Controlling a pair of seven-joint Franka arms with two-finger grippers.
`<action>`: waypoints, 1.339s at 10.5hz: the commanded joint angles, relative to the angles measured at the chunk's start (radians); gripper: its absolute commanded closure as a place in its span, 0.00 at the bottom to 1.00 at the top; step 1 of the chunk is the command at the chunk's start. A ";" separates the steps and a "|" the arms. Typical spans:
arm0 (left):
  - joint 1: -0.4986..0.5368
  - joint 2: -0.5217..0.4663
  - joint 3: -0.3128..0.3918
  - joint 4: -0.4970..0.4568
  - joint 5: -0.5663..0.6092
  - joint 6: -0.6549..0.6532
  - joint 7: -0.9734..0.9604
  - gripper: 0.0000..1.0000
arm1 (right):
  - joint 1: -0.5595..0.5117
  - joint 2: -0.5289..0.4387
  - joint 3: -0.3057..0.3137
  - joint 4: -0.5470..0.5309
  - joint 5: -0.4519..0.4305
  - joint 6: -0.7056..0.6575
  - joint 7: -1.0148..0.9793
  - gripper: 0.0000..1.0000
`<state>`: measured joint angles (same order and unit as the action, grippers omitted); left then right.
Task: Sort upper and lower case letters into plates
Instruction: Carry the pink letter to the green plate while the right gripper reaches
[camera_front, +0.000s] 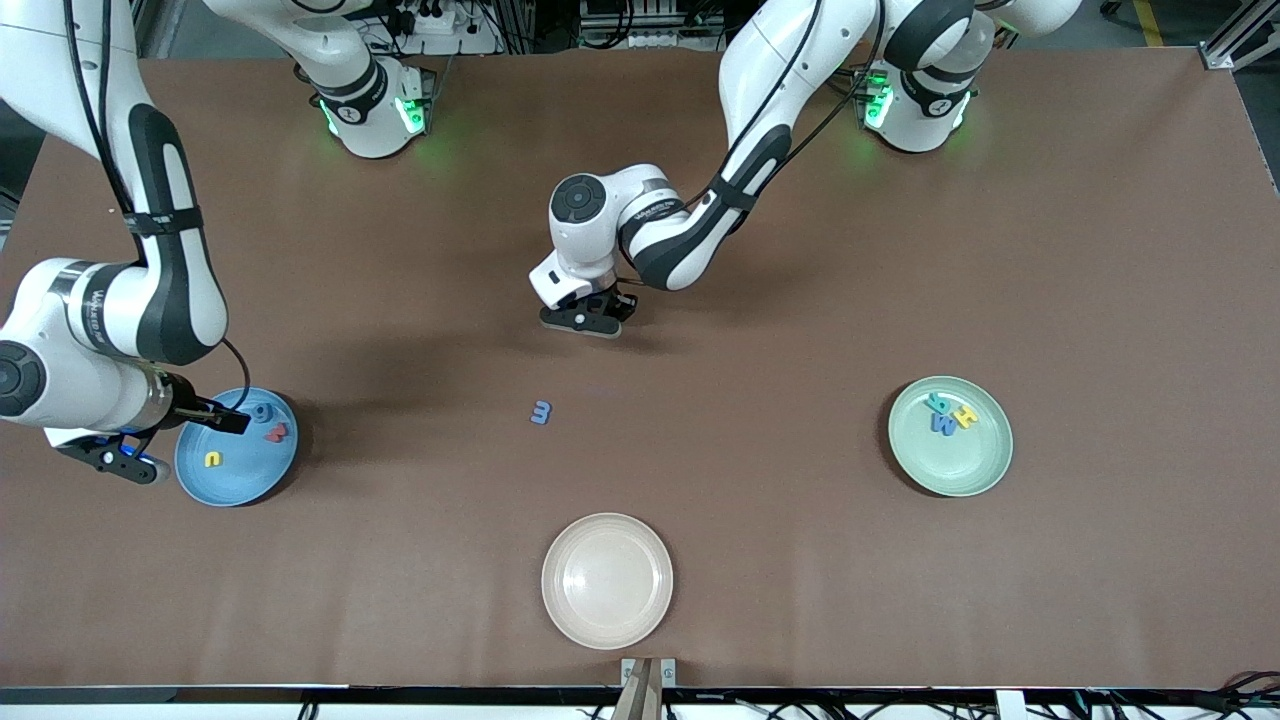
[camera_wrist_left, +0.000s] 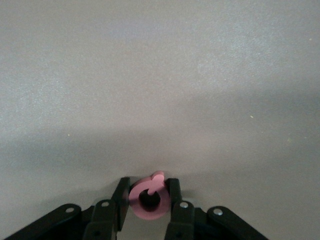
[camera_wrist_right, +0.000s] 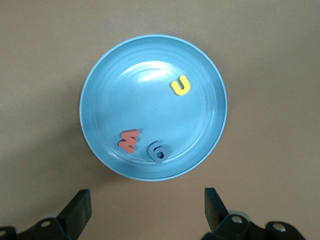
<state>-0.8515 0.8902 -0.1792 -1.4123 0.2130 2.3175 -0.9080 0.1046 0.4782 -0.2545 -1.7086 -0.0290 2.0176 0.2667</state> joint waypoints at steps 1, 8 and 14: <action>-0.004 -0.063 0.038 0.012 -0.015 -0.114 0.009 1.00 | 0.009 0.006 0.003 0.014 0.000 -0.008 0.011 0.00; 0.403 -0.399 0.086 -0.029 -0.190 -0.439 0.496 1.00 | 0.124 0.025 0.008 0.050 0.211 -0.017 0.025 0.00; 0.739 -0.450 0.080 -0.313 -0.176 -0.292 0.853 1.00 | 0.277 0.123 0.006 0.165 0.287 -0.011 0.160 0.00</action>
<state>-0.1371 0.4748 -0.0879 -1.5955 0.0468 1.9222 -0.0747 0.3647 0.5544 -0.2396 -1.5975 0.2368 2.0178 0.4048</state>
